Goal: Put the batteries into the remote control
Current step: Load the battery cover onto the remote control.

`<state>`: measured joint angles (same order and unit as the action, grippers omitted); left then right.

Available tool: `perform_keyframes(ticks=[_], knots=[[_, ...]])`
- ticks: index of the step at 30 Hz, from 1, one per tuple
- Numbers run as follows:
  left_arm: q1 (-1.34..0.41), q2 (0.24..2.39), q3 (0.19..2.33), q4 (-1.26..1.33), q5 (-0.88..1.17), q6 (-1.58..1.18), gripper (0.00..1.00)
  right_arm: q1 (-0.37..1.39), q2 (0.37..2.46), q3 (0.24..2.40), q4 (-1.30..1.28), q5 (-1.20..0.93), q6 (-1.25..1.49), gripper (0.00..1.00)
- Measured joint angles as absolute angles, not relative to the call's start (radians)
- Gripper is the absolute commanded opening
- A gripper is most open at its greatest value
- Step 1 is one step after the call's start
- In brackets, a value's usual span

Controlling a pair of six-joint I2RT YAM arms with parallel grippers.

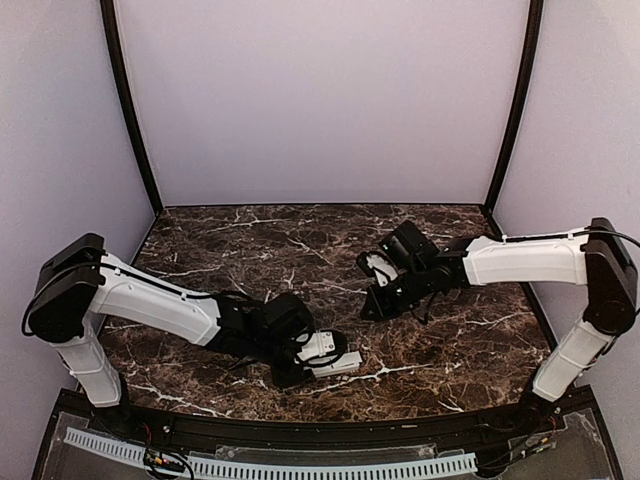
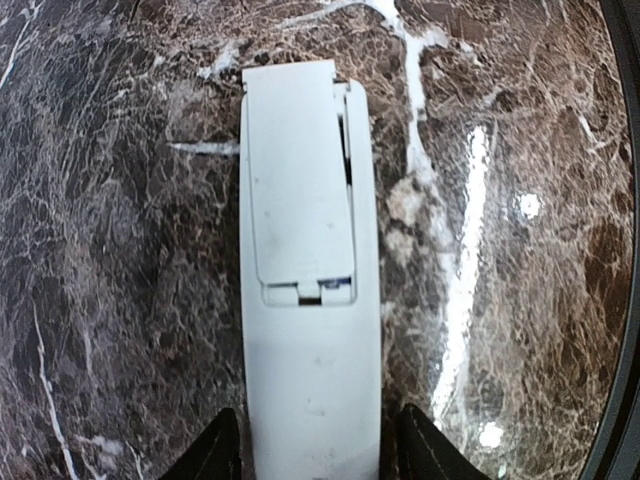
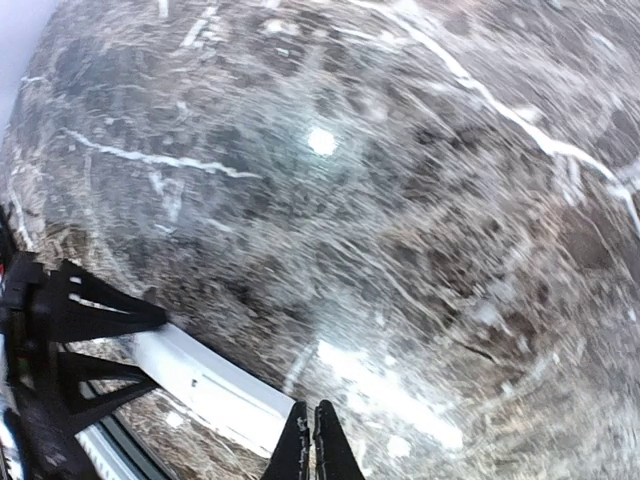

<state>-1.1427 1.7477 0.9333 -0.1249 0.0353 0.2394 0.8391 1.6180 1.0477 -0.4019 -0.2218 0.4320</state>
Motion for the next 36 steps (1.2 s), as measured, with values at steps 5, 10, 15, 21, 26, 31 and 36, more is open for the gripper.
perform_keyframes(ticks=[5, 10, 15, 21, 26, 31, 36], knots=[[-1.143, 1.695, 0.904, -0.153, 0.036, 0.224, 0.51, 0.858, 1.600, 0.994, -0.458, -0.132, 0.510, 0.01], [-1.143, 1.705, 0.904, -0.159, 0.036, 0.227, 0.45, 0.895, 1.600, 0.958, -0.484, -0.115, 0.563, 0.00], [-1.141, 1.732, 0.911, -0.150, 0.041, 0.232, 0.40, 0.904, 1.564, 0.927, -0.454, -0.156, 0.582, 0.00], [-1.141, 1.736, 0.915, -0.145, 0.045, 0.231, 0.37, 0.903, 1.557, 0.928, -0.449, -0.159, 0.601, 0.00], [-1.141, 1.739, 0.917, -0.144, 0.048, 0.228, 0.34, 0.902, 1.613, 0.932, -0.472, -0.130, 0.617, 0.00], [-1.138, 1.756, 0.944, -0.168, 0.055, 0.224, 0.33, 0.909, 1.623, 0.945, -0.469, -0.115, 0.607, 0.00], [-1.136, 1.767, 0.961, -0.185, 0.062, 0.224, 0.33, 0.912, 1.607, 0.967, -0.440, -0.120, 0.549, 0.00]])
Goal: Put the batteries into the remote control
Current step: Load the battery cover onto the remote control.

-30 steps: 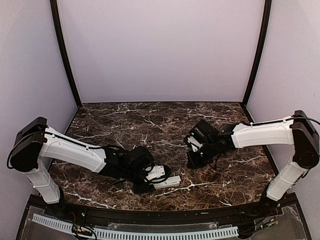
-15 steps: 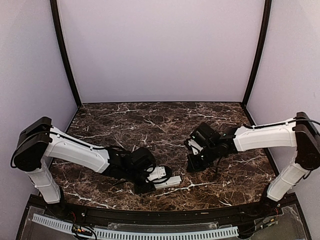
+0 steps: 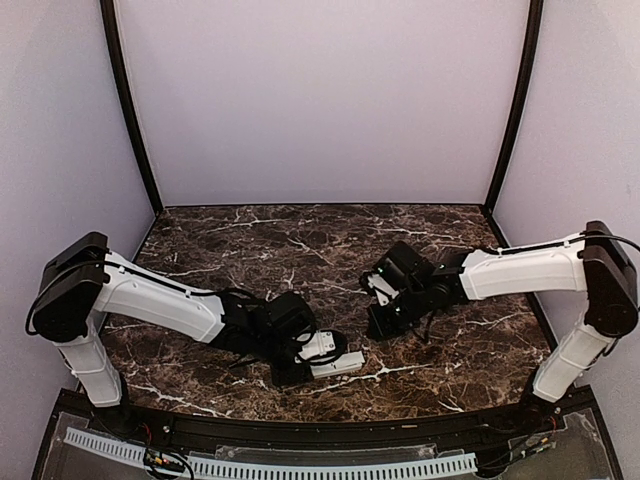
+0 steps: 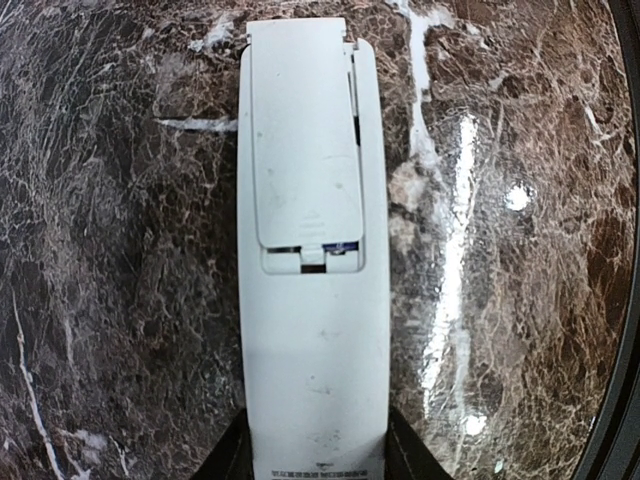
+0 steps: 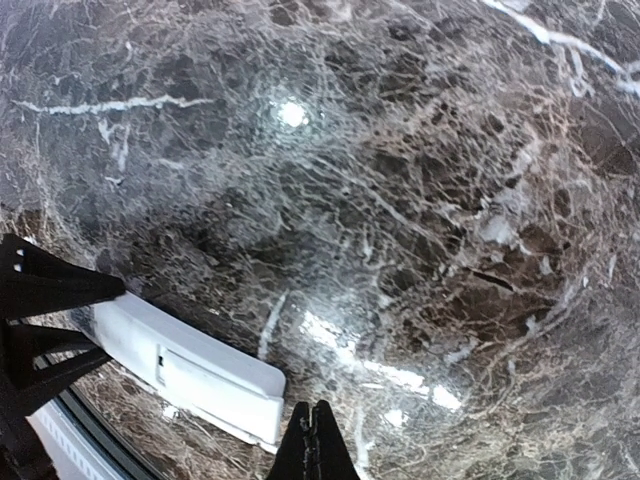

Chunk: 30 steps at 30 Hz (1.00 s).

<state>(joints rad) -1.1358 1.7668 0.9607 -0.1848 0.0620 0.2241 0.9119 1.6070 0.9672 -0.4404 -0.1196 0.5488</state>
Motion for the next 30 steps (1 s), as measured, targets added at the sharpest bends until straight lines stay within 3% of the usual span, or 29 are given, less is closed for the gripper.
perform_keyframes(ticks=[10, 30], knots=[[-1.136, 1.768, 0.962, -0.184, 0.063, 0.224, 0.33, 0.915, 1.740, 1.052, -0.369, -0.229, 0.459, 0.00], [-1.136, 1.769, 0.962, -0.180, 0.063, 0.224, 0.33, 0.970, 1.765, 1.050, -0.358, -0.263, 0.454, 0.00]])
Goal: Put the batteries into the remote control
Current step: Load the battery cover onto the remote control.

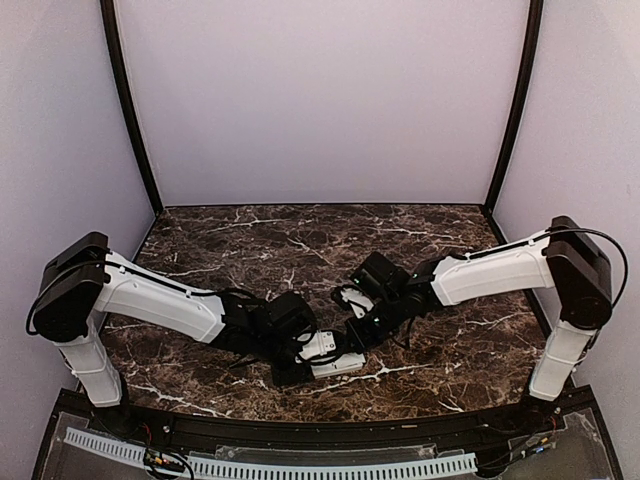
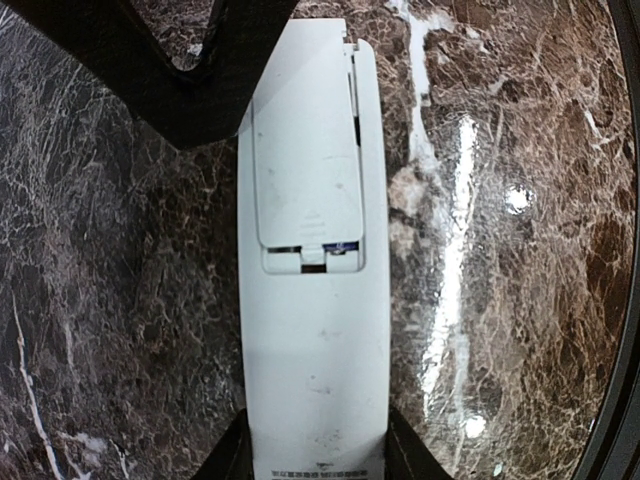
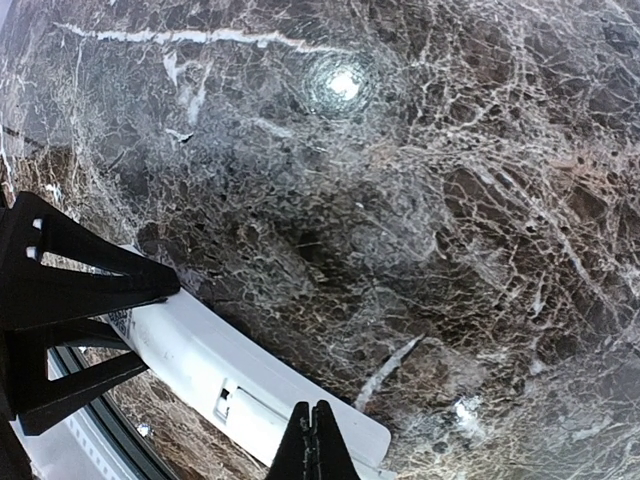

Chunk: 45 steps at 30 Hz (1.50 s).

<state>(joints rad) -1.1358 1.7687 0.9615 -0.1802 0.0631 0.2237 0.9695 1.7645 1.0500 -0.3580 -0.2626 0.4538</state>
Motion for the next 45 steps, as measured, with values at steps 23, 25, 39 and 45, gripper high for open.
perform_keyframes(ticks=[23, 25, 39, 45], knots=[[-1.136, 1.769, 0.961, -0.178, 0.063, 0.220, 0.33, 0.987, 1.768, 1.048, -0.358, -0.262, 0.470, 0.00], [-1.136, 1.769, 0.960, -0.177, 0.063, 0.219, 0.33, 0.988, 1.768, 1.048, -0.358, -0.262, 0.470, 0.00], [-1.136, 1.769, 0.958, -0.174, 0.064, 0.216, 0.32, 0.990, 1.789, 1.098, -0.427, -0.227, 0.453, 0.00], [-1.136, 1.765, 0.947, -0.155, 0.065, 0.215, 0.34, 0.983, 1.816, 1.141, -0.456, -0.209, 0.440, 0.00]])
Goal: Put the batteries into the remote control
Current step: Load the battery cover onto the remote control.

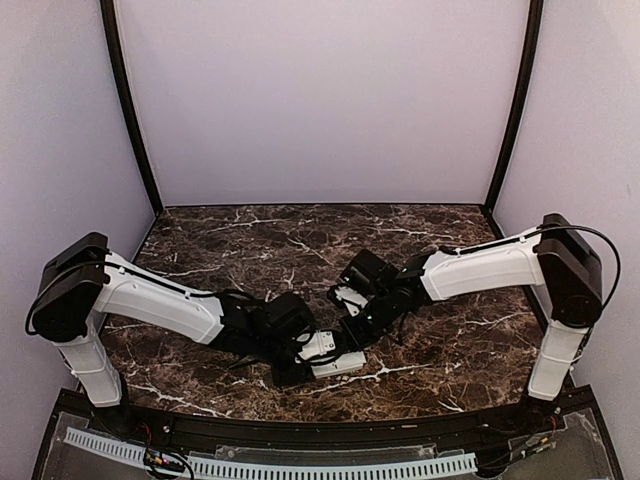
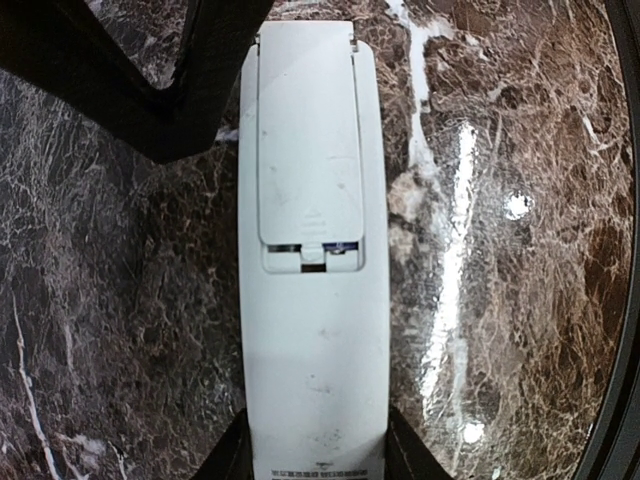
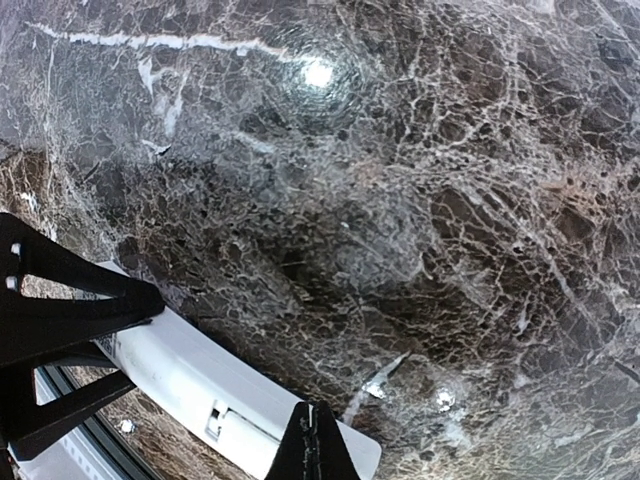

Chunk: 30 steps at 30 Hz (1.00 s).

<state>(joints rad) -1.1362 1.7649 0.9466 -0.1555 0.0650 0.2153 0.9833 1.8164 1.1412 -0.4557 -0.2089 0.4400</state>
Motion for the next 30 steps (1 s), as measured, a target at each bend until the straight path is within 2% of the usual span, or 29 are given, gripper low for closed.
perform_keyframes(ticks=[30], knots=[[-1.138, 1.755, 0.915, -0.097, 0.070, 0.221, 0.36, 0.973, 1.821, 1.070, -0.364, -0.261, 0.475, 0.00]])
